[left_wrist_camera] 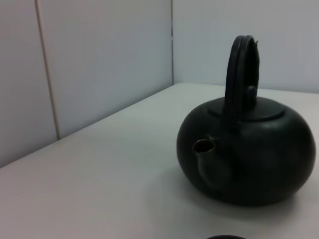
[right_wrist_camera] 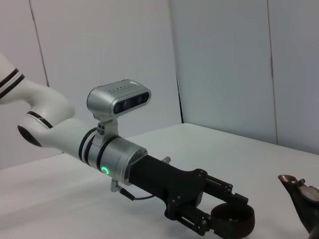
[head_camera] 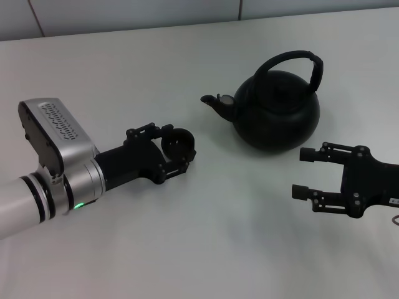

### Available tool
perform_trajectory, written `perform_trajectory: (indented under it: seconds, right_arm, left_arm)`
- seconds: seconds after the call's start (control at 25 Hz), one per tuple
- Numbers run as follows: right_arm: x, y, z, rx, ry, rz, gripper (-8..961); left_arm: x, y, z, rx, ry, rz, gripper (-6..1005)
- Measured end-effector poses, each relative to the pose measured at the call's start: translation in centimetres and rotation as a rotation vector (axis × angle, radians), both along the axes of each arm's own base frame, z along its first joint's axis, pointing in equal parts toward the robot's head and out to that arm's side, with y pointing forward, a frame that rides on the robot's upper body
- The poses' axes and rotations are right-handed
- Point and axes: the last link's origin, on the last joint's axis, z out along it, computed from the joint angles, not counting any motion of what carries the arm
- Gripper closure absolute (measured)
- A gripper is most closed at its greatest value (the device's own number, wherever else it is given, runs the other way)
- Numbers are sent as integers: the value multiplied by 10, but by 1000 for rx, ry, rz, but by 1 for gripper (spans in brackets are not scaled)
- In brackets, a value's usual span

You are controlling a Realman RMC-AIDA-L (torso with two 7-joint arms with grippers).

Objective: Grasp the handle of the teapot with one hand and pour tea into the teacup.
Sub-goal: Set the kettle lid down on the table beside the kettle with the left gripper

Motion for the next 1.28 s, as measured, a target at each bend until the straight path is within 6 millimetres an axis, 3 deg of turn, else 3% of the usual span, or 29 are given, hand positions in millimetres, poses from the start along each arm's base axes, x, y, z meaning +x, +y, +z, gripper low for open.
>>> perform_trajectory:
  seconds: [1.28]
  right_arm:
    - [-1, 0, 0, -1, 1, 4, 218]
  left_arm:
    - [-2, -3, -7, -15, 10, 42, 139]
